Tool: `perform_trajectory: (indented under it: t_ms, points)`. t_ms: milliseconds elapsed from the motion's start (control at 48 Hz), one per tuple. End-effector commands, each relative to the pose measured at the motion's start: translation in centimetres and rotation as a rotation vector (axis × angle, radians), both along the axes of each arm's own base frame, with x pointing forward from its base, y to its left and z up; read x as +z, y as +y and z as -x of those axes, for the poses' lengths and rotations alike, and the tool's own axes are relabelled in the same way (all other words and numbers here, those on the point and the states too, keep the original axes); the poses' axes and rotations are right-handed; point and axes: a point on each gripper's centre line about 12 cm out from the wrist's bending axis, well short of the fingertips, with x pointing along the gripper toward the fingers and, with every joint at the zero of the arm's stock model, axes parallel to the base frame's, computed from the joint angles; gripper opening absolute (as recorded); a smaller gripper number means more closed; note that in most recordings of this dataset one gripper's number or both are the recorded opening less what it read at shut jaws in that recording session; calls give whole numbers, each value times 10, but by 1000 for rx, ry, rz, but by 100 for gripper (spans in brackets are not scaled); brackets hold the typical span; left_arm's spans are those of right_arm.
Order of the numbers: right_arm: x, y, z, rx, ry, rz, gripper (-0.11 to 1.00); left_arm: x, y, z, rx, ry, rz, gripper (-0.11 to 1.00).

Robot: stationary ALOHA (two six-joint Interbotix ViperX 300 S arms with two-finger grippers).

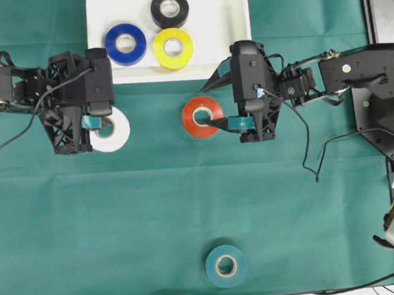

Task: Put the tape alternately from left to right into the white case.
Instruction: 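Lower the left gripper onto the white tape roll and grasp it, then lift the white tape with the left gripper and place it in the tray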

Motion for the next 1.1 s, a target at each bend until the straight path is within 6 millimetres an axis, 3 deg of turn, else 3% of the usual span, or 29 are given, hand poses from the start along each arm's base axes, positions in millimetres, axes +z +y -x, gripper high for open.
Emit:
perform_trajectory:
  t_ms: [0, 188, 396, 1084]
  points:
    - [10, 1, -5, 6, -34, -1, 76, 22, 0, -7, -3, -67, -4, -2]
    - [10, 1, -5, 4, -34, -1, 76, 26, 2, -11, 0, -80, -8, -2]
    - [10, 1, -5, 4, -36, -1, 76, 28, 20, -24, 42, -96, -16, -2]
    - [12, 2, -6, 10, -55, -12, 76, 31, 90, -97, 67, -140, -132, -2]
